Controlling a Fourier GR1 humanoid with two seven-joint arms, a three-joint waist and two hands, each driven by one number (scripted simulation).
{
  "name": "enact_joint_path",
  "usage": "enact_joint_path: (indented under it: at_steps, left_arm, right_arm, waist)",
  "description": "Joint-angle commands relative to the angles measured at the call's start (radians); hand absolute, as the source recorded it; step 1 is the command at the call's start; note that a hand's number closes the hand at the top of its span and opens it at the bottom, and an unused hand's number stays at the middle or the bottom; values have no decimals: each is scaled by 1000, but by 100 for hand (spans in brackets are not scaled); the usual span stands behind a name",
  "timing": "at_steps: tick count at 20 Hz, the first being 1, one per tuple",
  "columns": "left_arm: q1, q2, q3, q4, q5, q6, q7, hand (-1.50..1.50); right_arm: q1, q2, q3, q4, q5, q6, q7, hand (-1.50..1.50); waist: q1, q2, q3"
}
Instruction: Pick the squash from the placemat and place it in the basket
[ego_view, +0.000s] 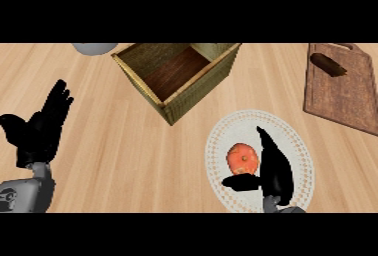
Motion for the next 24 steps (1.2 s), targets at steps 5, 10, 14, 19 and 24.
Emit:
enact_joint_path:
  at_steps: [5,10,14,19,24]
  left_arm:
    - [18,5,17,14,17,-36,-28,0]
    - [-73,-13,9,70,-11,0,5,0]
    - [-30,-43,-27,20,-39,20,-5,0]
    - [-90,-52,-75,23,-27,-34,-11,0]
    - [-115,-66,-109,24,-27,-56,-4,0]
  right_arm:
    - [56,-33,48,87,-35,38,-140,150]
    - [-26,19,49,163,-50,10,-140,150]
    - [-108,19,206,168,-38,-71,37,150]
    - [-313,19,281,139,-92,-26,140,150]
    - [-462,20,317,179,-150,-179,224,150]
  waist:
    - [3,9,6]
    - [2,12,6]
    - [27,12,6]
    - [172,47,4]
    - [214,46,8]
